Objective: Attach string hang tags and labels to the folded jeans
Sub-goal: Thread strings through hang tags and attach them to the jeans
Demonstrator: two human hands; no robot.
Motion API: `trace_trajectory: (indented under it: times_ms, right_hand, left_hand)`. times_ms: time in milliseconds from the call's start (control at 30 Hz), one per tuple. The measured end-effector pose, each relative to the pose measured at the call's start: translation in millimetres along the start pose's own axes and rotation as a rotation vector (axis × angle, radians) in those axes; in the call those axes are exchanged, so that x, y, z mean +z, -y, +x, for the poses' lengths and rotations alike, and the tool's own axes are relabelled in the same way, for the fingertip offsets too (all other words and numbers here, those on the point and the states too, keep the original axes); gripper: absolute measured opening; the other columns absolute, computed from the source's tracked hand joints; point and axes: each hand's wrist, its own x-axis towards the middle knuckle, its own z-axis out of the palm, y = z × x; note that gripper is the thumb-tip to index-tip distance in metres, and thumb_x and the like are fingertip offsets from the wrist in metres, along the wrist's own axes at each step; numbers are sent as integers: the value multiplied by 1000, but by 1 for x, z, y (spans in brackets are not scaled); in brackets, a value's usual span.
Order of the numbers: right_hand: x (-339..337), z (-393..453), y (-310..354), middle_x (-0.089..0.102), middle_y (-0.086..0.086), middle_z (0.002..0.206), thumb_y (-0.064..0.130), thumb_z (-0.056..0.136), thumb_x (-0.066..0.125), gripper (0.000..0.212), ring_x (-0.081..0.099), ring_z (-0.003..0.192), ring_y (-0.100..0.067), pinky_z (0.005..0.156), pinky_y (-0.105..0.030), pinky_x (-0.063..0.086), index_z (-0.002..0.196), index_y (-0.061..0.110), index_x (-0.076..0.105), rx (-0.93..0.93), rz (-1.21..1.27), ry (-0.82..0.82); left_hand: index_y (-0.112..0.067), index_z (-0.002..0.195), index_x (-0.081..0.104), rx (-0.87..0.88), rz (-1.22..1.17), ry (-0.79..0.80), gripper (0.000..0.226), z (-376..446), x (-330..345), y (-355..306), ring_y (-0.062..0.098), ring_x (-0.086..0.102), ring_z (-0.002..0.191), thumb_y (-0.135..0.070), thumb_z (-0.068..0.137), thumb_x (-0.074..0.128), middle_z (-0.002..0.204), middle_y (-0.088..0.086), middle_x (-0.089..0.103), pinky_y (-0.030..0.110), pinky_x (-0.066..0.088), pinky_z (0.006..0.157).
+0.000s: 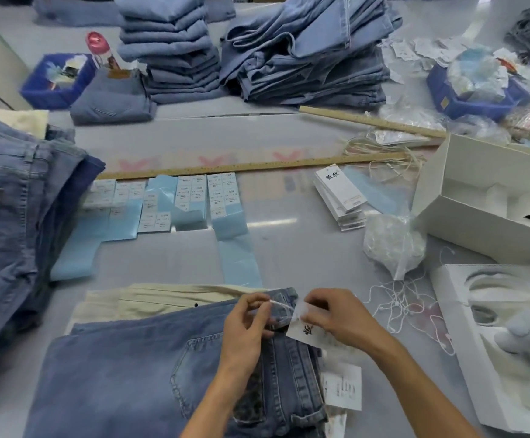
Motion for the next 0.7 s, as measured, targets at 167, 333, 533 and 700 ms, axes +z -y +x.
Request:
trace_trajectory:
  times_ms: [167, 333, 533, 700]
  right_hand:
    - [36, -29, 22, 75, -12, 80, 15, 94, 69, 5, 72, 69, -28, 61, -41, 59, 90, 15, 71, 348, 977, -331]
    - [114, -50, 40, 74, -22, 87, 9, 95, 67, 4, 70, 81, -39, 81, -57, 57, 94, 7, 65, 655, 1176, -598]
    - [154, -51, 73, 64, -6, 80, -2, 87, 72, 24, 57, 65, -20, 58, -33, 50, 101, 16, 64, 595, 980, -693]
    - [186, -45, 132, 60, -8, 85, -6, 89, 66, 31, 54, 70, -20, 63, -17, 47, 98, 24, 62, 336, 752, -799]
  left_hand:
    - [-27, 133, 50, -201, 12, 300, 62, -18, -8, 11, 17, 72, 84, -35, 81, 82, 93, 1, 75, 32, 59, 70]
    - [-18, 122, 62, -314, -55, 449, 50, -23, -48, 10, 13, 66, 72, -25, 76, 78, 80, 2, 69, 24, 51, 55]
    - [-36, 89, 70, -113, 402, 294, 34, -7, -123, 22, 6, 51, 67, -6, 90, 56, 77, -12, 65, 26, 40, 63]
    - [-30, 106, 66, 123, 596, 207, 30, -7, -179, 22, 0, 56, 83, -5, 91, 58, 99, -10, 63, 24, 49, 83]
